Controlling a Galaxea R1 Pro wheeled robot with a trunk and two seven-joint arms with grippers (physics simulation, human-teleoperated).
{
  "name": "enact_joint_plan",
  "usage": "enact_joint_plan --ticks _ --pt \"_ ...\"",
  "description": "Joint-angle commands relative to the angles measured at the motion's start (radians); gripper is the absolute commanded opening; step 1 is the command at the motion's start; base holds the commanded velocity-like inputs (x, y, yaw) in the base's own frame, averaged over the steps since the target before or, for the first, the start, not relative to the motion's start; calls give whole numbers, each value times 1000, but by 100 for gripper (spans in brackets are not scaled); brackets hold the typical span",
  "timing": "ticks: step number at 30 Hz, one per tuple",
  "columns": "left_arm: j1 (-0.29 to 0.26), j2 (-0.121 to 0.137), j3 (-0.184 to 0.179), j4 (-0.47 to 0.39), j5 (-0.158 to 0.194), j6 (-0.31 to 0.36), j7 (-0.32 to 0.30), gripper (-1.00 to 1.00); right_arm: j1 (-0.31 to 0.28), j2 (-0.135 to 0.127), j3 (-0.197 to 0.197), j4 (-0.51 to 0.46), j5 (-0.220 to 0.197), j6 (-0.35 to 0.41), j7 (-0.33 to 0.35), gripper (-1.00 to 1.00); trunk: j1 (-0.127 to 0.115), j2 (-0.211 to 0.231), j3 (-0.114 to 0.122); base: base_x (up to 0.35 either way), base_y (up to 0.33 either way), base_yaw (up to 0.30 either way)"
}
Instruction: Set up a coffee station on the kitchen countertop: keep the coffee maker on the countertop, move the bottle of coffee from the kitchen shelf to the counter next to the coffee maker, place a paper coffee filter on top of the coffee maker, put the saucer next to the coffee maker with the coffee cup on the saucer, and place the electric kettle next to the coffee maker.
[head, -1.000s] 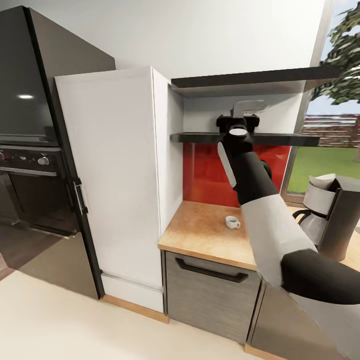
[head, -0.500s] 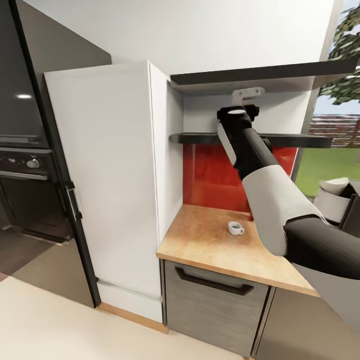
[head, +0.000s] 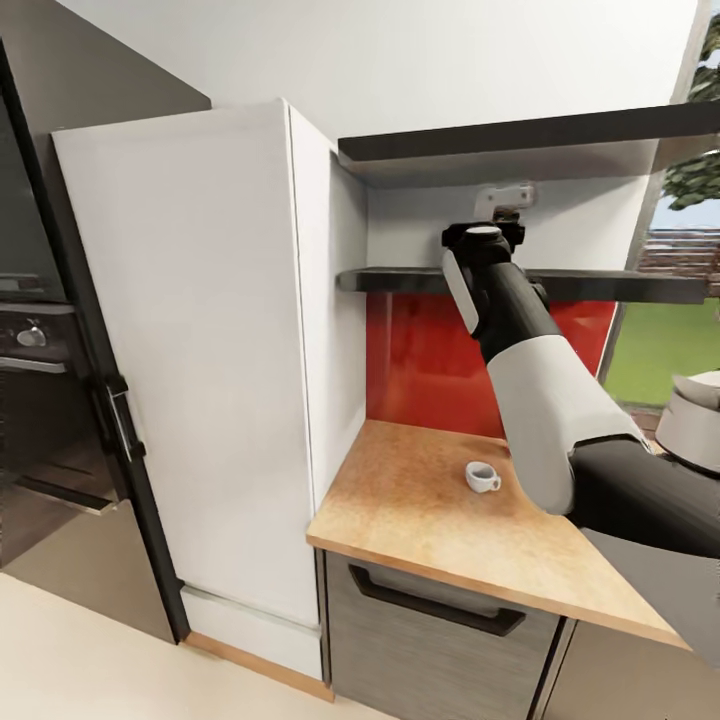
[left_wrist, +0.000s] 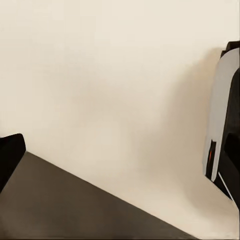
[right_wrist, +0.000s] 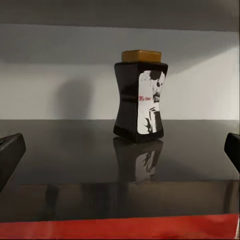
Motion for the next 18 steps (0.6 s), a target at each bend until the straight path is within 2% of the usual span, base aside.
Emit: enact_joint_plan --ticks 1,8,14,18 --pt "5 0 -9 7 6 8 2 100 5 0 -4 0 8 8 0 100 1 1 0 0 0 0" --pt "6 11 -7 19 10 -1 -5 100 31 1 -3 16 4 9 -1 100 1 1 0 12 26 0" --pt "7 14 -7 21 11 -1 -5 100 40 1 -5 14 5 9 -2 100 1 1 0 86 260 -1" --pt "9 15 -7 21 11 -1 -4 100 40 1 -5 14 5 9 -2 100 1 1 1 107 278 -122"
